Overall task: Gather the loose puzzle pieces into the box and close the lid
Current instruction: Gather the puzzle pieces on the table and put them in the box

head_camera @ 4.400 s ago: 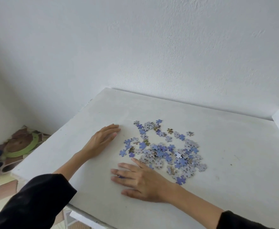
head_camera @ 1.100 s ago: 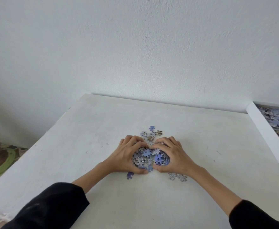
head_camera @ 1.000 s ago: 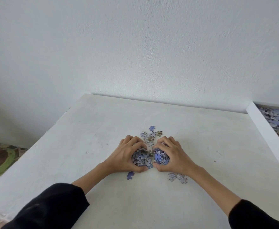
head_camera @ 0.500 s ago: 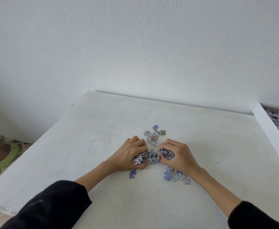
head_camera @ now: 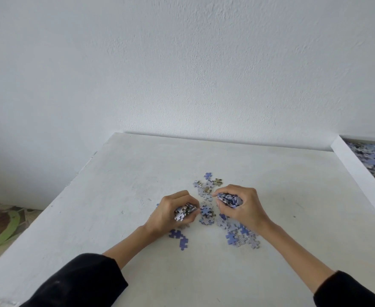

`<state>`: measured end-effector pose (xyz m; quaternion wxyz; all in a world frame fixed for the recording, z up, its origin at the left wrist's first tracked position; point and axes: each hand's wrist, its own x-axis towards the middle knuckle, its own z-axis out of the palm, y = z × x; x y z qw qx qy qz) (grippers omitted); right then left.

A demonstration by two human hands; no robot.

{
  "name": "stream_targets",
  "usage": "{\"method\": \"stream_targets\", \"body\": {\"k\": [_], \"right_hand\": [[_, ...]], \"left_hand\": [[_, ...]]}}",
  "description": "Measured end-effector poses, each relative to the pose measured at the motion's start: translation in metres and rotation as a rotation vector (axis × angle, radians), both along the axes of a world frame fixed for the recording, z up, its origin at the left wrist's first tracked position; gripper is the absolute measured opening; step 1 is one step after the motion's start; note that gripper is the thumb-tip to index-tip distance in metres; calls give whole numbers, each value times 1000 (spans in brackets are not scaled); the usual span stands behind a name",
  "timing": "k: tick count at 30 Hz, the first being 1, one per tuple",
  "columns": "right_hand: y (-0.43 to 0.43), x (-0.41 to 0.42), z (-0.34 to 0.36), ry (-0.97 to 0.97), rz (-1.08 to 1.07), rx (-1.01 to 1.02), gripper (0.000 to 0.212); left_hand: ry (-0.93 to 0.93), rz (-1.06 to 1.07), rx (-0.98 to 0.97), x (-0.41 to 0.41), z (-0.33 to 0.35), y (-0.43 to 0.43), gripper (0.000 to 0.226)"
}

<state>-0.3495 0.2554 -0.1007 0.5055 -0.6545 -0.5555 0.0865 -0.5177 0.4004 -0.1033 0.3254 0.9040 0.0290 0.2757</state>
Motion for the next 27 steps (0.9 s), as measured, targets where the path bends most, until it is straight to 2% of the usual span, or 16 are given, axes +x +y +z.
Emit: {"method": "stream_targets", "body": {"k": [4, 15, 27], "right_hand": [[0, -1, 12, -14, -18, 11, 29], [-18, 8, 42, -70, -167, 21, 15], [-94, 88, 84, -100, -296, 85, 14]], "left_hand": [[-16, -13, -27, 4, 1, 4, 9], [-76, -180, 67, 34, 32, 6, 7], [-179, -225, 88, 117, 61, -67, 7]]}}
